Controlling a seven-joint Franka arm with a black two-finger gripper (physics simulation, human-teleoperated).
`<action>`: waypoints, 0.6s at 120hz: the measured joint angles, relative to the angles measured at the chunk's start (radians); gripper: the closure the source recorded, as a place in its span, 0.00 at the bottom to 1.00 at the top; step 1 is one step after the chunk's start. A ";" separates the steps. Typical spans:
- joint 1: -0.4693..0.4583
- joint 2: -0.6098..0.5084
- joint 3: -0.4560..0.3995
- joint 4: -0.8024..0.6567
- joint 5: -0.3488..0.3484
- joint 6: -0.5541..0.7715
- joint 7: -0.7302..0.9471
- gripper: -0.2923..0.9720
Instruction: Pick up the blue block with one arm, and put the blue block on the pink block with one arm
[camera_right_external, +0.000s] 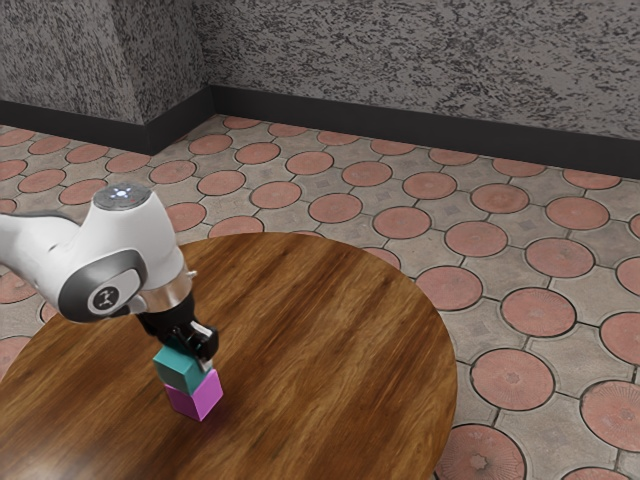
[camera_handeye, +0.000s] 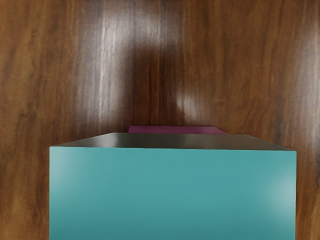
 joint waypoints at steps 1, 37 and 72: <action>0.000 0.000 0.001 0.000 0.000 0.000 0.000 0.55; 0.000 0.004 0.005 -0.002 -0.001 0.005 0.000 0.55; 0.000 0.003 0.020 -0.001 0.004 0.004 -0.001 0.33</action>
